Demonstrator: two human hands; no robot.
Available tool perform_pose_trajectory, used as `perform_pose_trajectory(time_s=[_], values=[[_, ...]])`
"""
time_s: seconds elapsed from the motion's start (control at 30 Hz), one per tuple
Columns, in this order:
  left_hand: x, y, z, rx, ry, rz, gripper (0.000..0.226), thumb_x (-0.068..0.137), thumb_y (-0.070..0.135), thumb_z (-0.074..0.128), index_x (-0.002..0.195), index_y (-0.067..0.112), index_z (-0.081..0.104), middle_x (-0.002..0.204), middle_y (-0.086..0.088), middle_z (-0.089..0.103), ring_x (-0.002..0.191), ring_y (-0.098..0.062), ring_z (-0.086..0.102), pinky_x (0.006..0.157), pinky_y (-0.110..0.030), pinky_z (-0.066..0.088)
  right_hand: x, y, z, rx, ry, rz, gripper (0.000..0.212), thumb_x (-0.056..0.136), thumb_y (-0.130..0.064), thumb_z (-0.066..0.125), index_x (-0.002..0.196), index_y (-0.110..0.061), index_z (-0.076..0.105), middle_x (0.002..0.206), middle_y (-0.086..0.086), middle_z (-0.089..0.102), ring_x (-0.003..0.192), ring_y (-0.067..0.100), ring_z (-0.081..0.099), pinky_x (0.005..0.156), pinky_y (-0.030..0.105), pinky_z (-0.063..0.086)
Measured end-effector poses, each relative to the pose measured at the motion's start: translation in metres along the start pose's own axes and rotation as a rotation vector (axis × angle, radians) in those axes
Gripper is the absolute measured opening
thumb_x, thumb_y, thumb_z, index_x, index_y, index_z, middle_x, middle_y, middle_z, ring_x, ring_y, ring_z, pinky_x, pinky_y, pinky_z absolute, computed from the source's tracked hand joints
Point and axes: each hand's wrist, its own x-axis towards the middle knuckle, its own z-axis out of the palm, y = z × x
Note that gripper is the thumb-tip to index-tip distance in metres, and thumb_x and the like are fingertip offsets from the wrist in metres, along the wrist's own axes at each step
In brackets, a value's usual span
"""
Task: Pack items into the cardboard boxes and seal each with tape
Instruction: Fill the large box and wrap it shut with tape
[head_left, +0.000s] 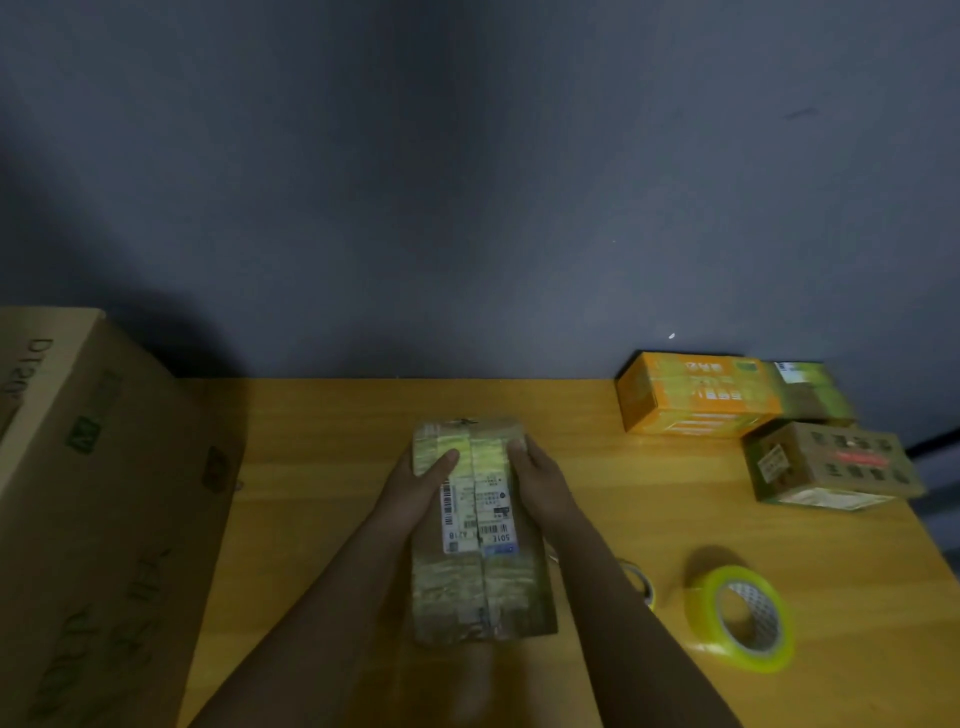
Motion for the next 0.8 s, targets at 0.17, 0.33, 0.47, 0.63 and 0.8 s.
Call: perform_pose_trajectory(time_s=[0.17, 0.33, 0.47, 0.63, 0.8], values=[[0.011, -0.008, -0.002, -0.187, -0.09, -0.2, 0.086, 0.07, 0.061, 0.074, 0.142, 0.027, 0.041, 0.131, -0.004, 0.059, 0.108, -0.026, 0.063, 0.084, -0.039, 0.051, -0.001, 0.002, -0.006, 0.319, -0.183, 0.254, 0.054, 0.099, -0.057, 0.032, 0.116, -0.019, 0.065, 0.104, 0.008, 0.073, 0.097, 0.025, 0.069, 0.092, 0.041, 0.052], [0.017, -0.008, -0.001, -0.16, -0.09, -0.246, 0.11, 0.047, 0.075, 0.076, 0.141, 0.029, 0.042, 0.13, -0.004, 0.06, 0.107, -0.027, 0.064, 0.087, -0.044, 0.053, -0.002, 0.004, -0.01, 0.359, -0.3, 0.293, 0.062, 0.096, -0.064, 0.028, 0.111, -0.019, 0.067, 0.103, 0.012, 0.073, 0.1, 0.029, 0.068, 0.091, 0.041, 0.053], [0.006, 0.002, -0.003, 0.074, -0.006, -0.3, 0.119, 0.062, 0.081, 0.064, 0.153, 0.028, 0.01, 0.154, -0.007, 0.032, 0.13, -0.034, 0.046, 0.099, -0.046, 0.046, -0.006, 0.005, -0.011, 0.097, -0.143, 0.132, 0.059, 0.094, -0.066, 0.032, 0.115, -0.023, 0.067, 0.109, 0.0, 0.071, 0.106, 0.021, 0.065, 0.098, 0.04, 0.048], [-0.024, 0.008, 0.013, 0.677, 0.407, 0.344, 0.073, 0.093, 0.049, 0.05, 0.149, 0.011, 0.024, 0.156, -0.015, 0.021, 0.142, -0.036, 0.022, 0.112, -0.048, 0.026, -0.047, 0.027, -0.031, 0.035, 0.222, -0.137, 0.037, 0.101, -0.028, 0.047, 0.134, -0.012, 0.053, 0.127, -0.004, 0.054, 0.113, 0.009, 0.052, 0.084, 0.007, 0.04], [-0.045, 0.011, 0.063, 0.927, 0.328, 0.691, 0.046, 0.093, 0.017, 0.055, 0.138, 0.016, 0.047, 0.153, -0.014, 0.026, 0.144, -0.032, 0.015, 0.116, -0.051, 0.002, -0.104, 0.09, -0.076, -0.027, 0.402, -0.121, 0.027, 0.096, -0.006, 0.054, 0.121, -0.013, 0.059, 0.125, 0.006, 0.056, 0.103, 0.015, 0.058, 0.068, 0.003, 0.043]])
